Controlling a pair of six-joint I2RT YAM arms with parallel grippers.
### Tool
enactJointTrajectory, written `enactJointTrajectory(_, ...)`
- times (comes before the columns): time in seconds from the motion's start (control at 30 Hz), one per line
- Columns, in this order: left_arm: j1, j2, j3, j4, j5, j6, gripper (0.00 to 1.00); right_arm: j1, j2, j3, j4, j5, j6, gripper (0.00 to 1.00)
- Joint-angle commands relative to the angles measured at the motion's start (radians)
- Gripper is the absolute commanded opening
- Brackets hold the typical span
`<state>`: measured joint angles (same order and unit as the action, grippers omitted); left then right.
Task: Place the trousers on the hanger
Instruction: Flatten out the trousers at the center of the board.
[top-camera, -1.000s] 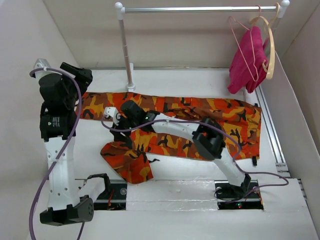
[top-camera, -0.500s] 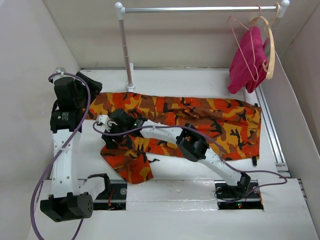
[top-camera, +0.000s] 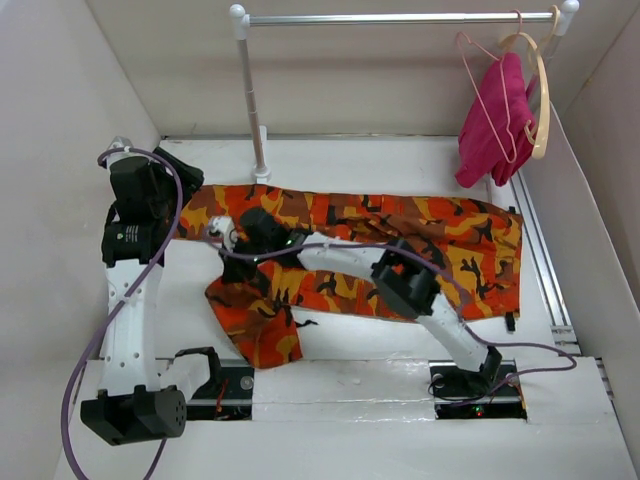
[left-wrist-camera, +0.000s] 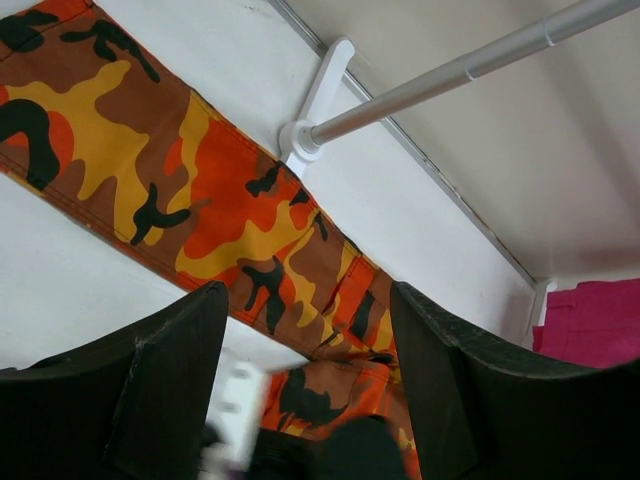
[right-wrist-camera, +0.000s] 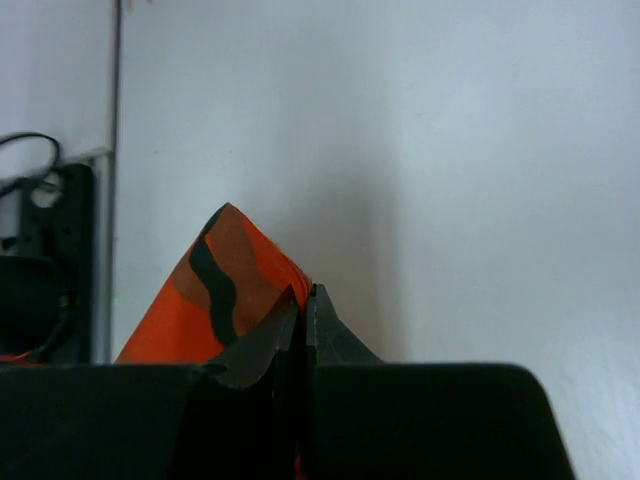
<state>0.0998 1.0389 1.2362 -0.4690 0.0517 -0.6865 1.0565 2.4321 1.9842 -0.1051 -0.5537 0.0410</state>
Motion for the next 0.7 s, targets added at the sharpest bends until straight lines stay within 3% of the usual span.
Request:
enactJointTrajectory(0.0,-0.002,0.004,0.025,0.02,-0.01,0.016,0.61,-0.116,-0.339,-0.089,0.182,-0.017,-0.019,0.0)
enactJointTrajectory(0.2,-0.002,0.05,0.169,-0.019,-0.041,0.025,0.61,-0.257,-0.676,-0.249,0.063,-0.076,-0.141,0.0)
enactJointTrajectory(0.3,-0.002,0.061,0.206,-0.039,-0.082,0.027,0.61,-0.279,-0.758,-0.369,0.022,-0.158,-0.194,0.0)
enactJointTrajectory(0.43,-0.002,0.027,0.161,-0.071,-0.162,0.042,0.6,-0.182,-0.731,-0.475,-0.108,-0.166,-0.334,0.0)
enactJointTrajectory(0.63,-0.002,-0.034,0.021,-0.094,-0.239,0.068,0.6,0.023,-0.614,-0.591,-0.192,-0.092,-0.386,0.0)
enactJointTrajectory(0.67,-0.002,-0.04,-0.001,-0.091,-0.245,0.08,0.6,0.063,-0.584,-0.596,-0.199,-0.074,-0.385,0.09)
